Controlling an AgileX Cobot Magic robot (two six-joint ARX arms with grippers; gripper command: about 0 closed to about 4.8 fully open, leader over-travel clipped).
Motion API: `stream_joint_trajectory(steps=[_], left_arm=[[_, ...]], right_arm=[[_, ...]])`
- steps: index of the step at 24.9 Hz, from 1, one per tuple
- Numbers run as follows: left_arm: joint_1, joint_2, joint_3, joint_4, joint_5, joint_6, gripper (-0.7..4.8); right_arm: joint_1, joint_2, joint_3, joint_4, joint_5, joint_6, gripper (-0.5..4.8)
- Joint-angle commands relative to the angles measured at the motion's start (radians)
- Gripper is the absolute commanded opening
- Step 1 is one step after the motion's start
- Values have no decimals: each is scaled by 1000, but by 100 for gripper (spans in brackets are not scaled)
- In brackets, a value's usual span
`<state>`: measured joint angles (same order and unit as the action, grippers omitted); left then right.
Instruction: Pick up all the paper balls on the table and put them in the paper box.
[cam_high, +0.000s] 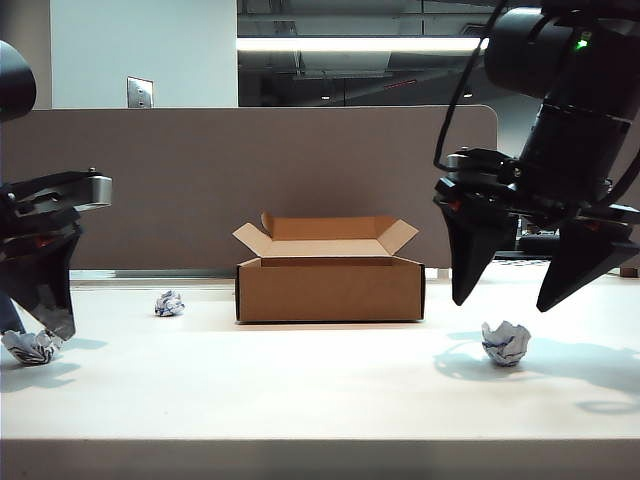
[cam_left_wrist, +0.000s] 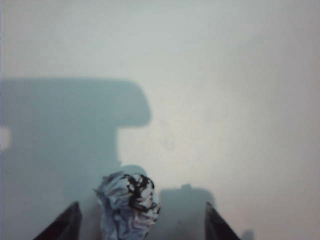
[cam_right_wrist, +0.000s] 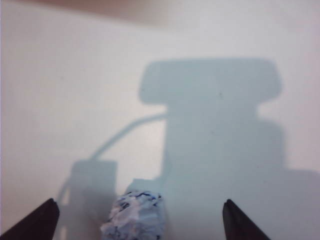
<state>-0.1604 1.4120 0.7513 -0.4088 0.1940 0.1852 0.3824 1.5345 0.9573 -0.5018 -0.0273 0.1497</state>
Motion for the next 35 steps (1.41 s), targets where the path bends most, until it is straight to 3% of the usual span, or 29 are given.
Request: stream_joint_trajectory(steps=[1,9,15,19,24,27,30,35], left_arm=[[-9,-1,6,-2,-10,2,309],[-10,0,6,-17,-86,10,309],[-10,0,6,-24,-87,10,309],[-10,0,6,-24,-105,10,309],[-10,0,6,-21,-105,10,309],[-10,0,6,-6,-104,10,309],[-10,0,6,-2,-68,19,309],[-11,0,6,2,-32,25,309]], right_arm=[[1,-3,6,-1,-1,12,479],[3,-3,6,-27,-2,37,479],[23,0,4,-52,2,45,479],[53,28,-10,-51,79,33,479],[53,64,-11,-36,77,34,421],[53,63,-11,-18,77,34,419],[53,63,-11,-24,77,34,359],[53,63,-11,-24,77,34,359]])
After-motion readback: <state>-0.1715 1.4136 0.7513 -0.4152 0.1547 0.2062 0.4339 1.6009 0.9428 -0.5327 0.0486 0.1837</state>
